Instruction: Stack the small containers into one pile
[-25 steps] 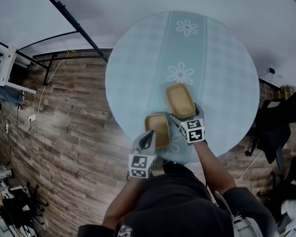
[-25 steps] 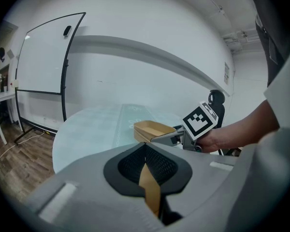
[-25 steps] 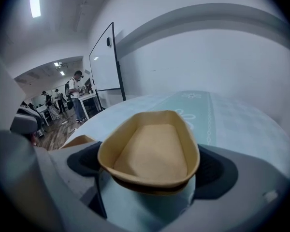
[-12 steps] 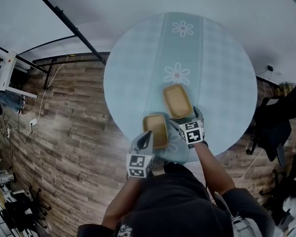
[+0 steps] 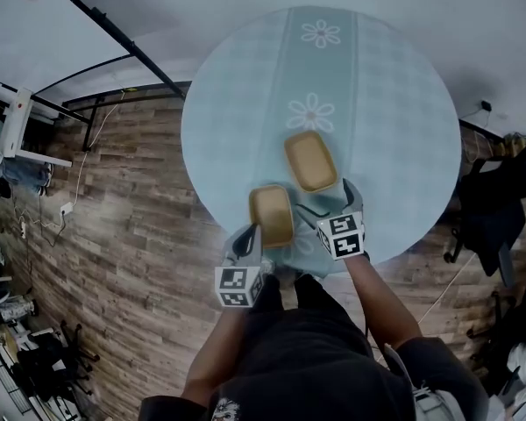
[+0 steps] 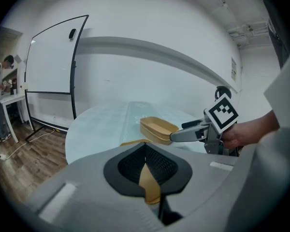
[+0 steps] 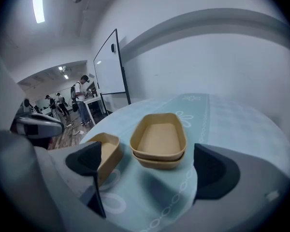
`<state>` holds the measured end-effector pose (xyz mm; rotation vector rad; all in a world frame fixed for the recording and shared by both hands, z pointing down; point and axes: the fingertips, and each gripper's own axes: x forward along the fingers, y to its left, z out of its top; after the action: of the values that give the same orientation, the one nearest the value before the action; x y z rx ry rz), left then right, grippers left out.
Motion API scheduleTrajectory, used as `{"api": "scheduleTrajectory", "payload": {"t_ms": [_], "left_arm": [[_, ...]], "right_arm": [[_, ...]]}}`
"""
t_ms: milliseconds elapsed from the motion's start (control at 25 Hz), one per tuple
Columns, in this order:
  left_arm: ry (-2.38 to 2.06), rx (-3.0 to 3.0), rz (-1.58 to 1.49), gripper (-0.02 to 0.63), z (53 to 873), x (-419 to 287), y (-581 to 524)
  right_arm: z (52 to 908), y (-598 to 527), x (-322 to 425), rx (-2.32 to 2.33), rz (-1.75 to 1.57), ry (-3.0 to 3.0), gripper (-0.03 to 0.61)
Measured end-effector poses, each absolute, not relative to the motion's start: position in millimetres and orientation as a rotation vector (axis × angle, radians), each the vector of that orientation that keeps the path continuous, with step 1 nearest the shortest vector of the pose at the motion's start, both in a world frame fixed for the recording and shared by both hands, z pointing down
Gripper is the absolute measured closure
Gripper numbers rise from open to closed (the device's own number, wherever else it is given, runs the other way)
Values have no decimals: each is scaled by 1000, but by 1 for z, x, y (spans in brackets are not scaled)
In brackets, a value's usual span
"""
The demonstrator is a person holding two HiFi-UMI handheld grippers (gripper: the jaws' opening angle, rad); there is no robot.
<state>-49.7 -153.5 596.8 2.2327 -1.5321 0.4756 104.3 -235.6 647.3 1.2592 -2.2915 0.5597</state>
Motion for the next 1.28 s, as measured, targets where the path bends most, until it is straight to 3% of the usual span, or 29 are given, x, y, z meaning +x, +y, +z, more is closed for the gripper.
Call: {"api": "scheduleTrajectory", "payload": {"t_ms": [240,360,560,720,760,1280], "left_arm": [[-1536,2173,452,609,605,-66,-139],[-1510,2169,406,609,606,-66,-130],[-1482,2239,376,609,594,-72,-116],[-1461,2268,359,609,591,-92,-97],[-1458,2272,363,609,593,-97,-93],[-1402,2299,353,609,604,-141,-43]], "right_arm": [[638,-210,84,1233,563,-2344,8],[637,-188,77,1226,553,-2343,63],[626,-152,74,1314,498,-2325,307],[611,-130,62,1408,425,-2306,554],[611,-126,59,1419,411,-2296,575],[621,-87,23,1527,406,-2232,575]]}}
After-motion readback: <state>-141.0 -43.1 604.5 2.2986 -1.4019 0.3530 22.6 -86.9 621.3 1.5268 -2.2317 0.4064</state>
